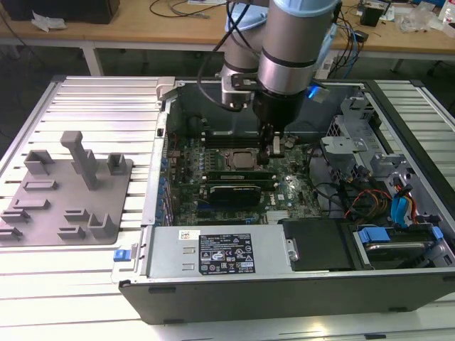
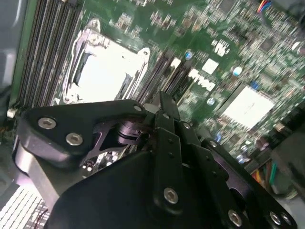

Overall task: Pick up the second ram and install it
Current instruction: 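Press down the second ram until it locks into place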

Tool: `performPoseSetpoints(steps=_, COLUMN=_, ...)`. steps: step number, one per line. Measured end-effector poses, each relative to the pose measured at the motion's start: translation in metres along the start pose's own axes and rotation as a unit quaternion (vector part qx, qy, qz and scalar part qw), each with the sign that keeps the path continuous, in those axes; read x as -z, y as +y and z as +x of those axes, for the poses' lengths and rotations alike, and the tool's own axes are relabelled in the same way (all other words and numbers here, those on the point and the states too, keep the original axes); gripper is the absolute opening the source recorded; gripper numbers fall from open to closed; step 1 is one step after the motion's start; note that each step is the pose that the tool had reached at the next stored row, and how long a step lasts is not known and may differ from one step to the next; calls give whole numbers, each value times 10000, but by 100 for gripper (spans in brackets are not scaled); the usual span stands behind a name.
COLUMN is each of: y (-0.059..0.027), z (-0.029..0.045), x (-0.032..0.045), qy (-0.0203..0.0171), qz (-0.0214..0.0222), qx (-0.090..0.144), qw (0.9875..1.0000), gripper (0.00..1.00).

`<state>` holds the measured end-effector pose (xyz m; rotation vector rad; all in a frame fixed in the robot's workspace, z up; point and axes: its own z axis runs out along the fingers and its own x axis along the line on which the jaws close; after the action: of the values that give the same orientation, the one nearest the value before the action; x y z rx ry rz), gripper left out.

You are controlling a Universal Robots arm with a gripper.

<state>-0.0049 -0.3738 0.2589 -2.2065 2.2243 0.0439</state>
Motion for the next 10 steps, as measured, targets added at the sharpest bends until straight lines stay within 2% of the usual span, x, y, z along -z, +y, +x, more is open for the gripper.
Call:
performPoseSetpoints(steps=2, y=102, z=1, x=-5, qy=-1, qz=1, qx=-1, qw=10000, gripper=8)
performPoseSetpoints(steps=4, y=239, z=2, x=-12, qy=-1, qz=1, qx=0, qw=10000, gripper=8)
performPoseSetpoints(steps=6, y=340, z=3, x=-17, qy=-1, qz=1, qx=0, qw=10000, gripper=8)
performPoseSetpoints(steps=8, y=400, z=3, x=-22, qy=-2, qz=2, qx=0, qw=10000, gripper=8)
performPoseSetpoints(steps=10, y=510, z=5, x=-40, qy=-1, qz=10, qx=0, qw=10000, gripper=8)
